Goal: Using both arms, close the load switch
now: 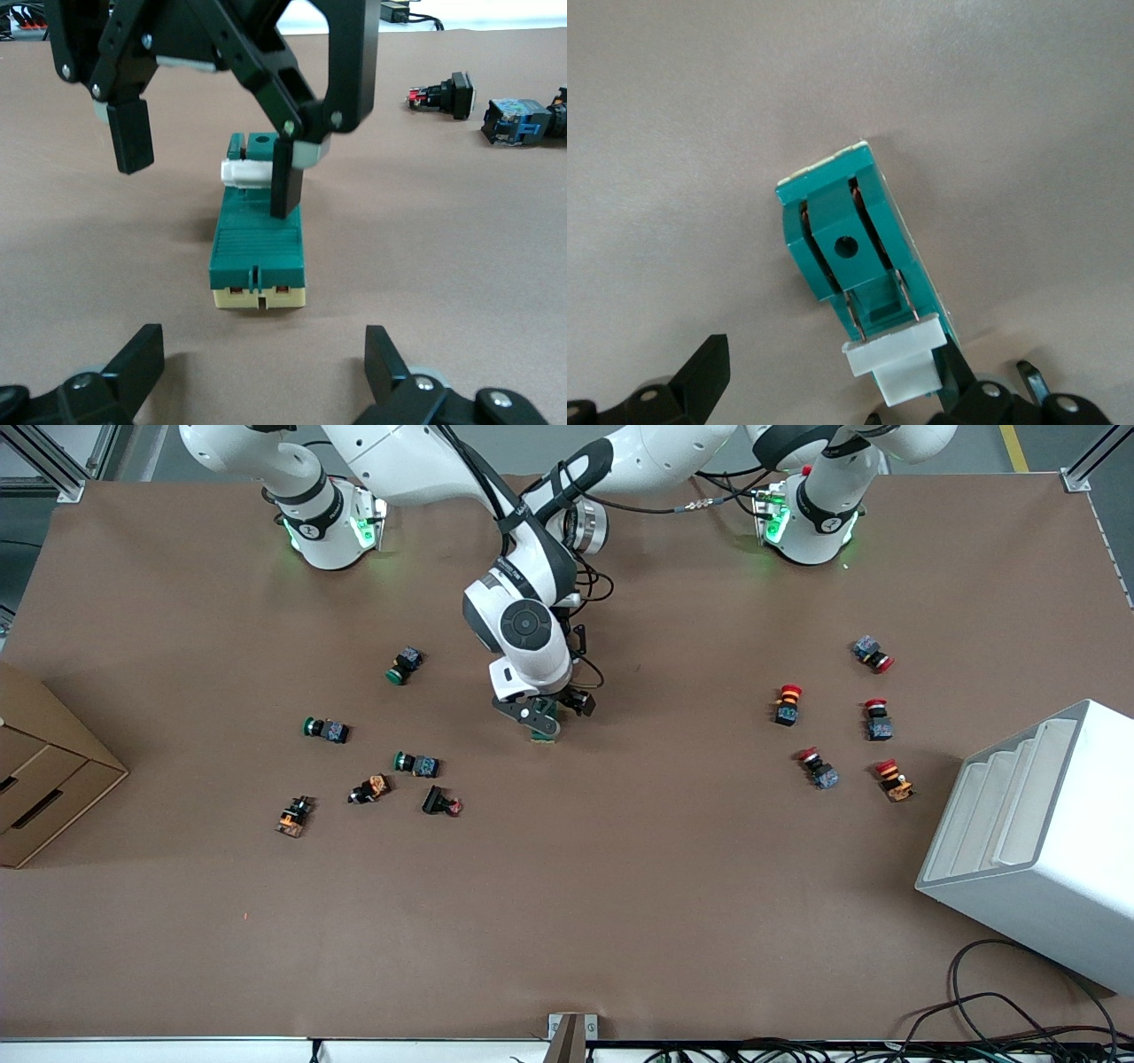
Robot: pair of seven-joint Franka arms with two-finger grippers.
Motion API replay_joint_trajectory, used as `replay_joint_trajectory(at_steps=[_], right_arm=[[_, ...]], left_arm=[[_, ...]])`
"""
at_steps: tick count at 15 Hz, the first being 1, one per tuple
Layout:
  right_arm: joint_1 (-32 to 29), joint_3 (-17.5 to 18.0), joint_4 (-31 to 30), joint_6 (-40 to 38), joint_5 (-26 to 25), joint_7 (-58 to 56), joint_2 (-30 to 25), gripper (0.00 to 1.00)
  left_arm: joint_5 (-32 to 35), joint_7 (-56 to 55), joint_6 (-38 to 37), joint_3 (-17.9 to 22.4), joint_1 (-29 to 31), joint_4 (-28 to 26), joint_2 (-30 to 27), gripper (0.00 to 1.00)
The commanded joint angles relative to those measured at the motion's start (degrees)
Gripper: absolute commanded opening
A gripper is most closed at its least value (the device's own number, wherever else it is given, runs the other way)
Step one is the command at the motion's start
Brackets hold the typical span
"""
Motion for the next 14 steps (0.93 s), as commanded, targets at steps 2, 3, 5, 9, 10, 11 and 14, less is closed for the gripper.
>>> replay_joint_trajectory(at_steps=[2, 3, 5, 9, 10, 11, 14], right_arm=[[-2.83, -0.48, 3.22, 2.42, -0.23, -1.53, 0.92, 1.0], [-3.1, -0.48, 3.49, 2.51, -0.23, -1.53, 0.92, 1.0], [-3.45, -0.48, 4.28, 2.51, -0.23, -1.62, 1.1, 1.0], [-3.63, -0.48, 4.81, 3.03, -0.23, -1.53, 1.45, 1.0], [-3.55, -0.48, 4.81, 3.12, -0.23, -1.27, 1.8, 1.0], [-3.46, -0.48, 5.24, 3.12, -0.23, -1.18, 2.06, 1.0], [-3.54, -0.39, 6.12, 3.12, -0.23, -1.18, 2.68, 1.0]], left_arm=[[1.12, -0.91, -0.26, 0.42, -0.47, 1.03, 1.21, 1.0], [1.12, -0.91, -0.26, 0.42, -0.47, 1.03, 1.21, 1.0], [1.12, -0.91, -0.26, 0.42, -0.47, 1.03, 1.21, 1.0], [1.12, -0.91, -0.26, 0.42, -0.38, 1.12, 1.21, 1.0], [1.12, -0.91, -0.26, 0.42, -0.38, 1.03, 1.21, 1.0], [1.12, -0.91, -0.26, 0.42, -0.29, 1.03, 1.21, 1.0], [1.12, -0.38, -0.26, 0.42, -0.12, 1.03, 1.47, 1.0]])
